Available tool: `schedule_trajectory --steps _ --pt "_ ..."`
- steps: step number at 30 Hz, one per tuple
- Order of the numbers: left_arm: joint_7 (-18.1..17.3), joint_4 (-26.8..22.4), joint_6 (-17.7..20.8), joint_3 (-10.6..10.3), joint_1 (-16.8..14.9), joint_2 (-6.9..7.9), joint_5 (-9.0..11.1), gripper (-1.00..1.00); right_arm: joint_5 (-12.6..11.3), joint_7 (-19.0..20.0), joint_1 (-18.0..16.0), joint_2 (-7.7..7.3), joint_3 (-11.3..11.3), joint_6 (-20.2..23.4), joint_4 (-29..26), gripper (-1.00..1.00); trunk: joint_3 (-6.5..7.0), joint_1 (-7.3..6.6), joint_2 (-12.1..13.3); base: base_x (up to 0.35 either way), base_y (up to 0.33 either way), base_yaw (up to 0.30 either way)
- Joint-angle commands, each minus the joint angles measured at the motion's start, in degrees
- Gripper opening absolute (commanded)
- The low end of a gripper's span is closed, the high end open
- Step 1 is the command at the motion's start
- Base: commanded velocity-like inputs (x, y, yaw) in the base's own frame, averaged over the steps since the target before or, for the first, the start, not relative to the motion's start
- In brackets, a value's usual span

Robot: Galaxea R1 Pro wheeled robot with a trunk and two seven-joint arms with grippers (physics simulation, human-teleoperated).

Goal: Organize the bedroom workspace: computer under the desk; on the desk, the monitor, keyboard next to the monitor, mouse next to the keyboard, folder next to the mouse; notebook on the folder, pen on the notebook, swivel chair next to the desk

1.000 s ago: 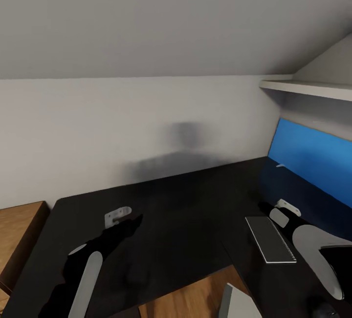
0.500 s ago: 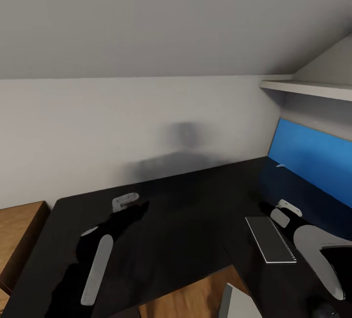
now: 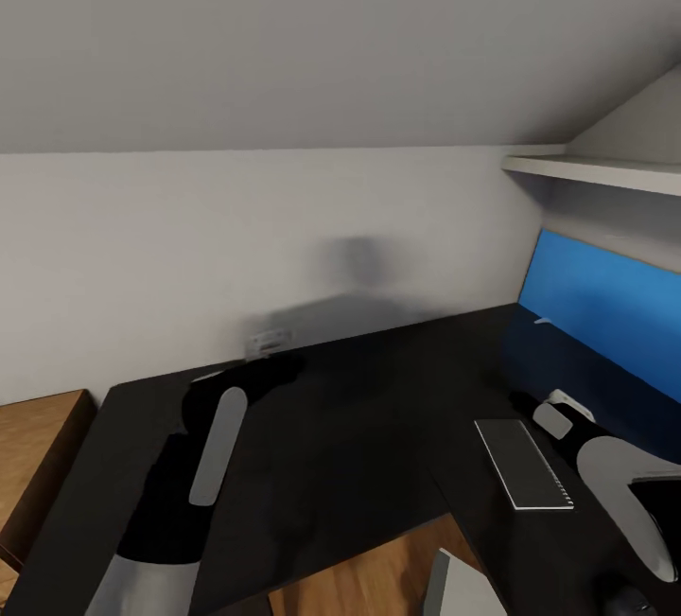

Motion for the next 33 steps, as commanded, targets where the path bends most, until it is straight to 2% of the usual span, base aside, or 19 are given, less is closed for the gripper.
schedule_trajectory --steps 1,4,33 --pt "0.6 -0.1 0.2 -0.3 -0.1 -0.01 0.7 1.0 -0.7 -0.4 0.0 -0.09 0.5 0.6 -0.2 1.0 -0.06 0.0 0.0 0.0 0.0 0.0" --pt "0.6 -0.3 0.2 -0.6 -0.1 -0.01 0.8 1.0 -1.0 -0.4 0.0 -0.14 0.5 0.8 -0.2 1.0 -0.06 0.0 0.0 0.0 0.0 0.0" --pt "1.0 -0.8 0.1 -1.1 -0.2 -0.01 0.8 1.0 -1.3 -0.7 0.0 -0.02 0.7 1.0 -0.2 1.0 -5.27 6.37 -11.7 0.0 0.0 0.0"
